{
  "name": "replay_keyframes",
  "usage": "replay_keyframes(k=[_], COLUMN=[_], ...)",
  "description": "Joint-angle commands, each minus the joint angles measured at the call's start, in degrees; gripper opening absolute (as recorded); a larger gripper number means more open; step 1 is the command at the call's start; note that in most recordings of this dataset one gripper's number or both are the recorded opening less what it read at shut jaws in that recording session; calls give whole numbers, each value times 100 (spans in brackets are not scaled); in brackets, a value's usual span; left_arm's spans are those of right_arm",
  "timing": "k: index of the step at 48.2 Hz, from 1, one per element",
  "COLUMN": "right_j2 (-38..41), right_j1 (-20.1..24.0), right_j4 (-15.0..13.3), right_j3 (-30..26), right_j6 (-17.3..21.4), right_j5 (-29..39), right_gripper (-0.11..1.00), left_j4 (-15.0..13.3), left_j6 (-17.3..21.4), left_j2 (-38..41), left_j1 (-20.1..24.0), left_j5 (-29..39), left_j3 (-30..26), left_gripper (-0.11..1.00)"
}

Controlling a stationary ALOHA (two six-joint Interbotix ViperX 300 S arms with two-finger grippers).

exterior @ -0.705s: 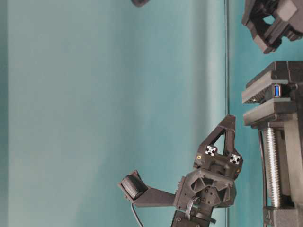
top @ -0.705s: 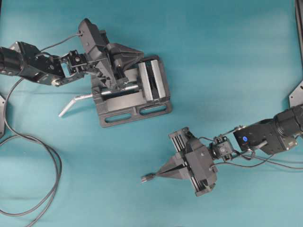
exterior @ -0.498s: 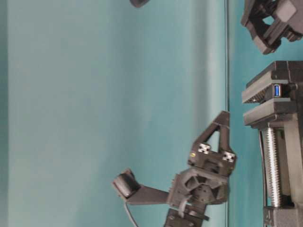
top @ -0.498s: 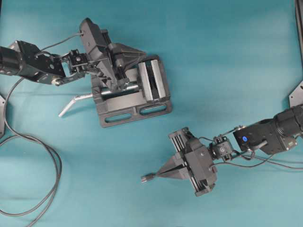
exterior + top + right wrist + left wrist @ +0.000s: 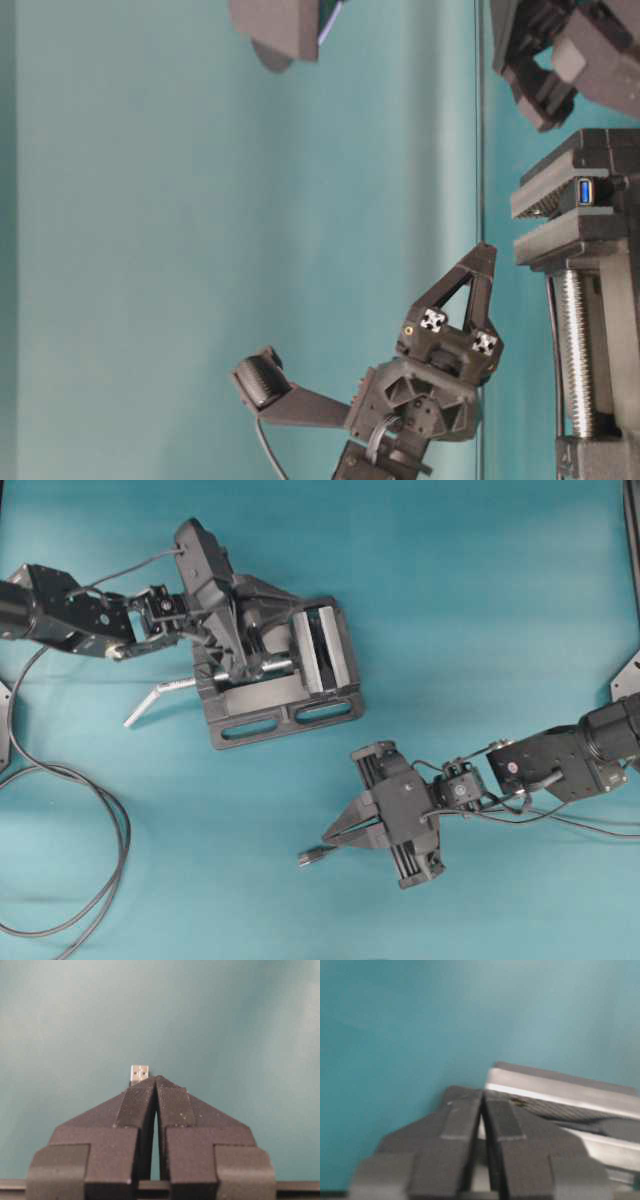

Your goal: Insert the USB cable into the fixed female connector.

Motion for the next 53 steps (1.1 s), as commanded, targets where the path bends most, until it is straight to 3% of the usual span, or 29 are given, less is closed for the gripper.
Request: replay_keyframes(k=[1, 9, 14, 25, 35, 53], right_j2=[-44, 114, 193, 378, 668, 932], right_j1=[35, 44, 114, 193, 193, 141], right_j4=[-18, -18, -26, -18, 79, 396], right_j3=[-176, -316, -325, -255, -281, -422], right_j6=[0, 35, 44, 149, 343, 352], right_j5=[0, -9, -97, -738, -844, -861], right_gripper=[9, 53, 76, 62, 63, 62], left_j4=[26, 26, 26, 26, 18, 9], left_j6=[62, 62, 53, 0, -26, -26], left_j2=[-272, -501, -773, -1397, -1503, -1485], left_j1=[-158, -202, -211, -220, -281, -483], left_j5=[105, 325, 334, 70, -158, -141], left_j3=[26, 229, 475, 1081, 1310, 1336], left_gripper=[34, 80, 78, 78, 78, 78])
